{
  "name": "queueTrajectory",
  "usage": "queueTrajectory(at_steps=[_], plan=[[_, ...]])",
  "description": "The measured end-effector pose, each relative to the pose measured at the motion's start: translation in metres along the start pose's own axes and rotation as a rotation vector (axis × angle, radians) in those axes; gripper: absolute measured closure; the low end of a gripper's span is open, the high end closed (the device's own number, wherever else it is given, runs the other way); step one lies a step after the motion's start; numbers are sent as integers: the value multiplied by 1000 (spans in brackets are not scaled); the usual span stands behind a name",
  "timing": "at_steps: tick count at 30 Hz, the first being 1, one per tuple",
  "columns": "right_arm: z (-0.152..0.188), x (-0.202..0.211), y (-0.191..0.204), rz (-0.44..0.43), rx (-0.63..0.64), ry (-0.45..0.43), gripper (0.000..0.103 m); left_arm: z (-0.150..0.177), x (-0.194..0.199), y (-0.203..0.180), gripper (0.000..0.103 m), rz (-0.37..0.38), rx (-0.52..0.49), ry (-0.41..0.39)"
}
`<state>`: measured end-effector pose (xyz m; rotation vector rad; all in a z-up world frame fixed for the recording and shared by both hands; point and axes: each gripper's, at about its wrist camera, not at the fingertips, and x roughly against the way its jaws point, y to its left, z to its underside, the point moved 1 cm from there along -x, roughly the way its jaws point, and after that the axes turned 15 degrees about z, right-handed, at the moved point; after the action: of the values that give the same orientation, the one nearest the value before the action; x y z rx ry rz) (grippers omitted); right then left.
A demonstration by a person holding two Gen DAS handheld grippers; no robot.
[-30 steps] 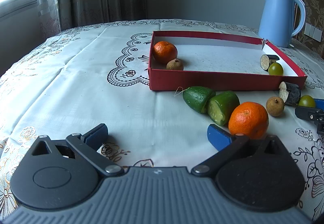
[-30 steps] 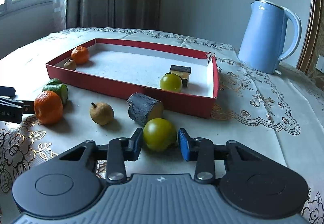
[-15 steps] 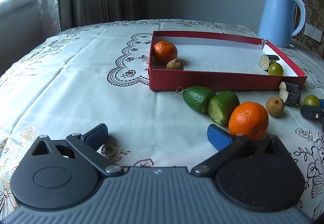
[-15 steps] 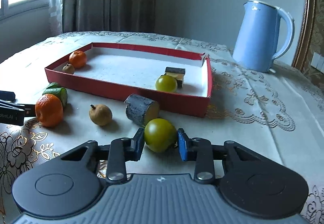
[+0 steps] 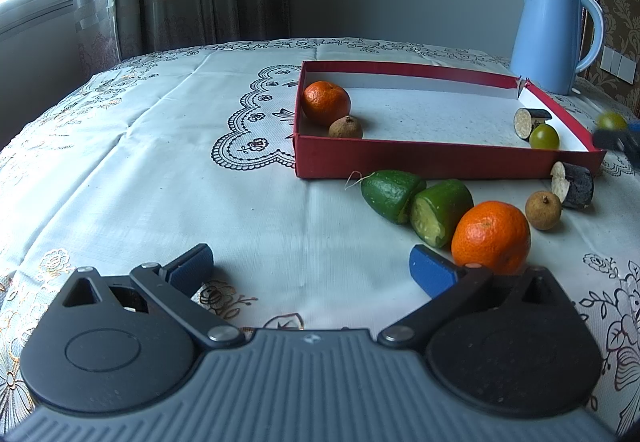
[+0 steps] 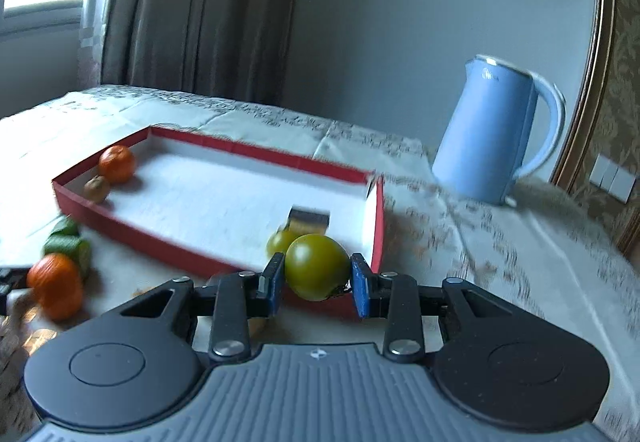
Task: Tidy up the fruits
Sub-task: 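Carry the green tomato into the red tray and open the right gripper, then pull the right tool back from the tray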
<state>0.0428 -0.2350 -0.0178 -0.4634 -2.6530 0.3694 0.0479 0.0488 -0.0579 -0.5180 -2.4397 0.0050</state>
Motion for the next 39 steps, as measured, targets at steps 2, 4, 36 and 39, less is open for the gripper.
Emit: queueTrajectory(at_steps=[2, 4, 36, 39], plan=[[-12, -13, 3, 16, 1, -6, 69, 0, 0, 0, 0, 0, 0, 0], [-23, -28, 6, 30, -4, -3, 69, 0, 0, 0, 0, 1, 0, 0], [-50, -97, -17, -33, -281, 168, 48, 0, 0, 0, 0, 1, 2, 1], [-33, -60, -32, -31, -290, 118, 37, 0, -1, 0, 0, 1, 2, 1]])
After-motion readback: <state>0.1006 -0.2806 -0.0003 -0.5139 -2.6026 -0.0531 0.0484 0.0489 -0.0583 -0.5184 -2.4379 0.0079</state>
